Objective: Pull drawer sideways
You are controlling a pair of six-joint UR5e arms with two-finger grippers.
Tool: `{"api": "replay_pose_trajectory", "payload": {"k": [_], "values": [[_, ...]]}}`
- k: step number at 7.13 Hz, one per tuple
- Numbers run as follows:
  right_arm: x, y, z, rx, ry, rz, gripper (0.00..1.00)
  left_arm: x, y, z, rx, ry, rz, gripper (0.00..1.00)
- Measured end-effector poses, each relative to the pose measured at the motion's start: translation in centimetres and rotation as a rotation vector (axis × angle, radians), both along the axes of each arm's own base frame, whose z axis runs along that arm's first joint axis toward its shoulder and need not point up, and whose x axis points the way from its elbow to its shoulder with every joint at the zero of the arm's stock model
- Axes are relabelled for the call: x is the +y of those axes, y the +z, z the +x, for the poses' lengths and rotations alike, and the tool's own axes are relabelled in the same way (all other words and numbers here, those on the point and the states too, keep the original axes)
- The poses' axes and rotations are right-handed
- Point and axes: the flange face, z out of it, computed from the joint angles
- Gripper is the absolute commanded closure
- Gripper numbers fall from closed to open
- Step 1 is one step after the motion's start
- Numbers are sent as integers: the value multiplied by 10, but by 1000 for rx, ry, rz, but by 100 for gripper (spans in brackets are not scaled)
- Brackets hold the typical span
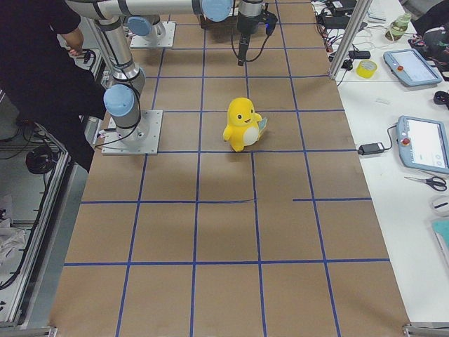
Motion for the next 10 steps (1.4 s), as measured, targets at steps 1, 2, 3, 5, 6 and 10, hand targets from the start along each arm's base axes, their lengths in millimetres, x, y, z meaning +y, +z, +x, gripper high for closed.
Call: {"api": "replay_pose_trajectory", "payload": {"k": [1, 2, 3, 5, 6, 10], "values": [[0, 0, 0, 0, 0, 0, 0, 1, 1, 2, 20, 5, 0, 0], [0, 0, 0, 0, 0, 0, 0, 1, 2, 3, 37, 7, -2, 0], [0, 0, 0, 0, 0, 0, 0, 3, 4, 3, 42, 7, -6, 0], [0, 0, 0, 0, 0, 0, 0, 6, 7, 4, 40, 8, -14, 0], [0, 0, 0, 0, 0, 0, 0, 6, 7, 5, 35, 10, -16, 0], [0, 0, 0, 0, 0, 0, 0, 6, 6, 6, 32, 12, -16, 0]]}}
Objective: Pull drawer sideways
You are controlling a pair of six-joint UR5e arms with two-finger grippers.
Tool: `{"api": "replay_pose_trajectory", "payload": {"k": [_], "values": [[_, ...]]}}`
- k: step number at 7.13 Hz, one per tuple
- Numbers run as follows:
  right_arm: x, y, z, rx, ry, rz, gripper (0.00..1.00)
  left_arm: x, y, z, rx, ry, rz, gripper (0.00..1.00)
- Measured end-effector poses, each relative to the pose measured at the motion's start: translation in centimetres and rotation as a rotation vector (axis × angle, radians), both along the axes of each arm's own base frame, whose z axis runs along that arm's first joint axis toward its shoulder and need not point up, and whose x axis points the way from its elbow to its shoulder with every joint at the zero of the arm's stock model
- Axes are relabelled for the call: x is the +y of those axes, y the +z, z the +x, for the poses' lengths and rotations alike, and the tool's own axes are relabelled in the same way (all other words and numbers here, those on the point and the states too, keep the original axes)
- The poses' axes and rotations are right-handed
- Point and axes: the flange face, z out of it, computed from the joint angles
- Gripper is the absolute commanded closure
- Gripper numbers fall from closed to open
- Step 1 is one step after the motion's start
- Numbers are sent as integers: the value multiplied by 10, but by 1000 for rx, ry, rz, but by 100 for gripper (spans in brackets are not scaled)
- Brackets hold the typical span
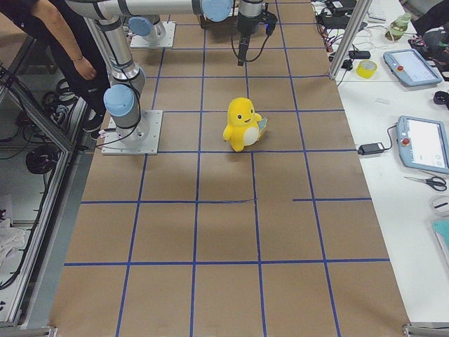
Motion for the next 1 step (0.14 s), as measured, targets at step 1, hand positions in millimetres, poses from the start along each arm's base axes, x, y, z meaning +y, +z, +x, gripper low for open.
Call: {"api": "replay_pose_trajectory", "payload": {"k": [1], "values": [[0, 0, 0, 0, 0, 0, 0, 0, 0, 0, 0, 0, -1, 0]]}}
